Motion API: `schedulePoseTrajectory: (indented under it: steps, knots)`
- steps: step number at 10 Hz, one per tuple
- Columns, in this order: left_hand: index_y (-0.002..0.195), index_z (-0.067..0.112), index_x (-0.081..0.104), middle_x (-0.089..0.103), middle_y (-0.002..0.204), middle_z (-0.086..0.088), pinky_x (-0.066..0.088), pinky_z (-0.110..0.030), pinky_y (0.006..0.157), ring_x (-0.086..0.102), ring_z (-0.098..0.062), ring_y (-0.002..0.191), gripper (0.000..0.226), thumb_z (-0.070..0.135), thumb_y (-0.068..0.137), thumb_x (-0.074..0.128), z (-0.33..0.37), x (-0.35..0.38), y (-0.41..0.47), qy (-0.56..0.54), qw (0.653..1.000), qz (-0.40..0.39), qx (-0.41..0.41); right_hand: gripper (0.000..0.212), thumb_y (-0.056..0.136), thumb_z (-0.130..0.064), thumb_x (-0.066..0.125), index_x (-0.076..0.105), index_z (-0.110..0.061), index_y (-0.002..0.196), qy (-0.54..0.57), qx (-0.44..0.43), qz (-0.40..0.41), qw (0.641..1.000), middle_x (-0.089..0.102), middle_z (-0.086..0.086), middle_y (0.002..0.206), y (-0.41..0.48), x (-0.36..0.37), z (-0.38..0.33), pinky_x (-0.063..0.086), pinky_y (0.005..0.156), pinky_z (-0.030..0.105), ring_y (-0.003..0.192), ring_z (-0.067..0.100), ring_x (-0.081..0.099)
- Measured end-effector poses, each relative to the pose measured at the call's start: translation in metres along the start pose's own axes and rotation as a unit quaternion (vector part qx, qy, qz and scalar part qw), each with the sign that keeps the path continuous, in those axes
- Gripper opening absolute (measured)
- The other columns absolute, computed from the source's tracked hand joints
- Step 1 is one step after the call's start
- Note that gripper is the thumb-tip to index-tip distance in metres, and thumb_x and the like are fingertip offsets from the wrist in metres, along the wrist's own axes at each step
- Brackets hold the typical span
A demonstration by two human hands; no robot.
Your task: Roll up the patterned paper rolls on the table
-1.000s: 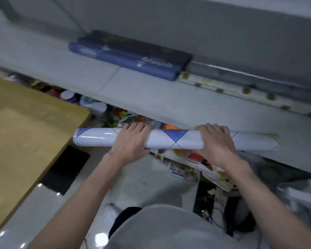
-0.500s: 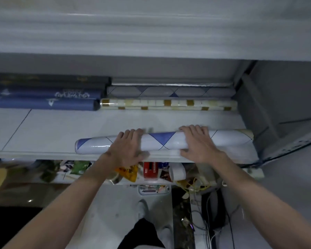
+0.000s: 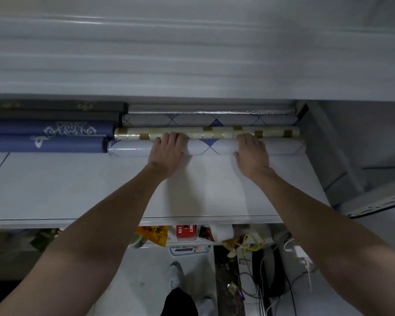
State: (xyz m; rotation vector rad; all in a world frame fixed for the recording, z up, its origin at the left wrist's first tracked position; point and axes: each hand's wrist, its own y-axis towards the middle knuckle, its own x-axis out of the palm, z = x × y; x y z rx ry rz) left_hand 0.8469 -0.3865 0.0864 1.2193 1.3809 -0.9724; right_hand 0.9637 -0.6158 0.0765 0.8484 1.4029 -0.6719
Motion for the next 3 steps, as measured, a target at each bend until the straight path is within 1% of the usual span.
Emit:
schedulePoseTrajectory:
  steps: [1,2,3]
  knots:
    - [0.140,0.011,0.033,0.038,0.143,-0.013,0.037,-0.040,0.100,0.041,-0.032,0.124,0.045,0.018,0.097,0.043,0.002,0.002,0.009,-0.036,0.999,-0.005,-0.028,0.044,0.098,-0.015,0.051,0.041,-0.004,0.139,0.033,0.008,-0.002,0.999,0.044,0.015,0.141,0.003,0.001,0.000,0.028,0.108,0.039,0.131,0.032,0.039]
    - [0.141,0.005,0.035,0.034,0.147,-0.019,0.029,-0.042,0.113,0.034,-0.035,0.134,0.049,0.006,0.093,0.045,0.003,0.000,0.002,-0.136,0.990,0.032,-0.028,0.060,0.098,-0.023,0.052,0.028,-0.005,0.150,0.047,0.019,-0.001,0.999,0.029,0.014,0.156,0.002,-0.009,-0.008,0.017,0.119,0.039,0.145,0.030,0.025]
    - [0.138,0.001,0.042,0.043,0.140,-0.022,0.033,-0.042,0.113,0.040,-0.035,0.131,0.050,0.012,0.090,0.052,0.017,-0.004,-0.042,-0.254,0.958,0.129,-0.023,0.064,0.097,-0.030,0.054,0.028,-0.008,0.152,0.177,0.020,0.036,0.983,0.030,0.012,0.157,-0.030,-0.017,-0.032,0.025,0.118,0.042,0.143,0.030,0.030]
